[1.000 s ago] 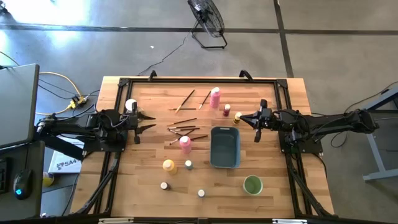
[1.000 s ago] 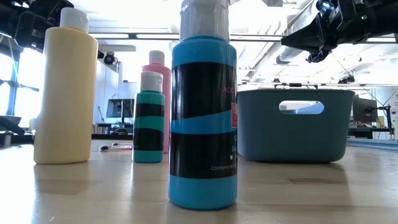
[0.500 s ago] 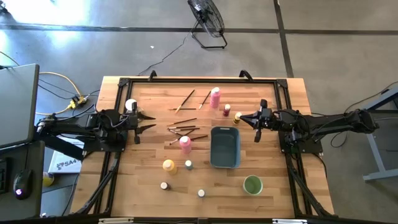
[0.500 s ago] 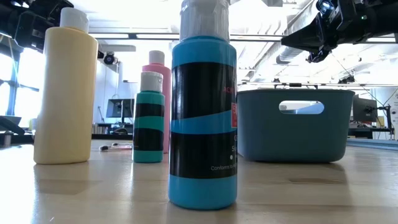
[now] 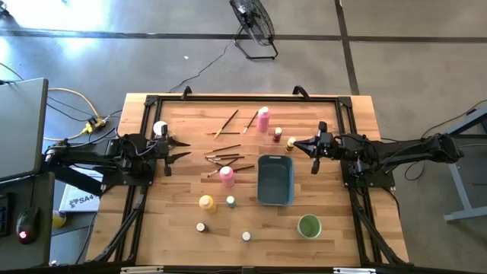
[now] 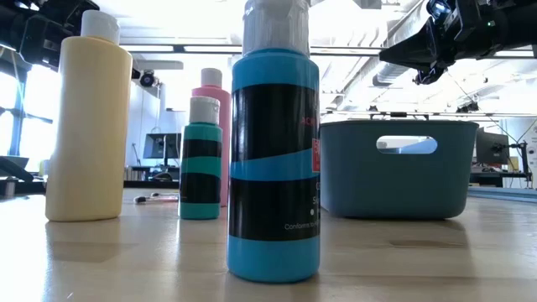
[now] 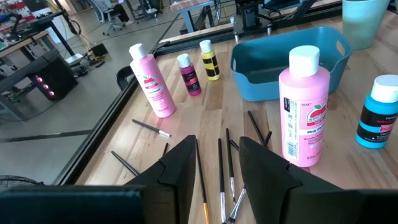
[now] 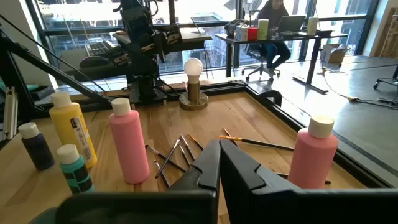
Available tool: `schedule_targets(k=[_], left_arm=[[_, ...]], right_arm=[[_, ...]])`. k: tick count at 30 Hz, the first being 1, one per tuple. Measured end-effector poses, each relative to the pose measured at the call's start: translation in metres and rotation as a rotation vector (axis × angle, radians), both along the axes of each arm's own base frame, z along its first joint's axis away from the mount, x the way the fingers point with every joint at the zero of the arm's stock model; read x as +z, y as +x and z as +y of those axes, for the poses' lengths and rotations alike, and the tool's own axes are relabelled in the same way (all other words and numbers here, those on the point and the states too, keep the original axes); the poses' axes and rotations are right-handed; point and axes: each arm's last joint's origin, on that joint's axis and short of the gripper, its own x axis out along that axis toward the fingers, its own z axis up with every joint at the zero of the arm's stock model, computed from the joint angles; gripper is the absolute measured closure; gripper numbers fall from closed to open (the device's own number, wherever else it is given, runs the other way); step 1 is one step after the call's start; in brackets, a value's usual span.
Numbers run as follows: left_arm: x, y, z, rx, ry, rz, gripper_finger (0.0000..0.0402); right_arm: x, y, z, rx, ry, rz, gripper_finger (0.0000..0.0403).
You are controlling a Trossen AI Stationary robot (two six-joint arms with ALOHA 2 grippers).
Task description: Pick & Place Paint Supplies
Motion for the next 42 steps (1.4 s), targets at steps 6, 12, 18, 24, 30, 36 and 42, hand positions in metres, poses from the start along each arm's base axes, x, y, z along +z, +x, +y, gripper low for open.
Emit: schedule_targets(k=[6,12,18,24,30,36,42], left_arm=[[0.0000,0.0000,0.0000,0.000,0.000,0.000,0.0281],[0.0000,0.0000,0.0000,0.000,0.000,0.000,0.0281],[0.0000,0.0000,0.0000,0.000,0.000,0.000,0.0281],[0.0001,0.0000,0.0000,0.000,0.000,0.000,0.0281],[0.0010,0.0003,0.0000,0.000,-0.001,-0.011,0.0281],[0.0021,0.0005,0.0000,0.000,-0.002,-0.023,0.0281],[0.0022,0.0005,0.0000,0.000,-0.002,-0.023,0.0281]], right_arm=[[0.0000,0.0000,0.0000,0.000,0.000,0.000,0.0401],[0.0000,0.0000,0.0000,0.000,0.000,0.000,0.0401],[-0.0001,0.0000,0.0000,0.000,0.000,0.000,0.0401],[0.0000,0.0000,0.0000,0.000,0.000,0.000,0.0401],[-0.0001,0.0000,0.0000,0.000,0.000,0.000,0.0401],[-0.0001,-0.0001,0.0000,0.000,0.000,0.000,0.0401],[0.0000,0.0000,0.0000,0.000,0.000,0.000,0.0401]])
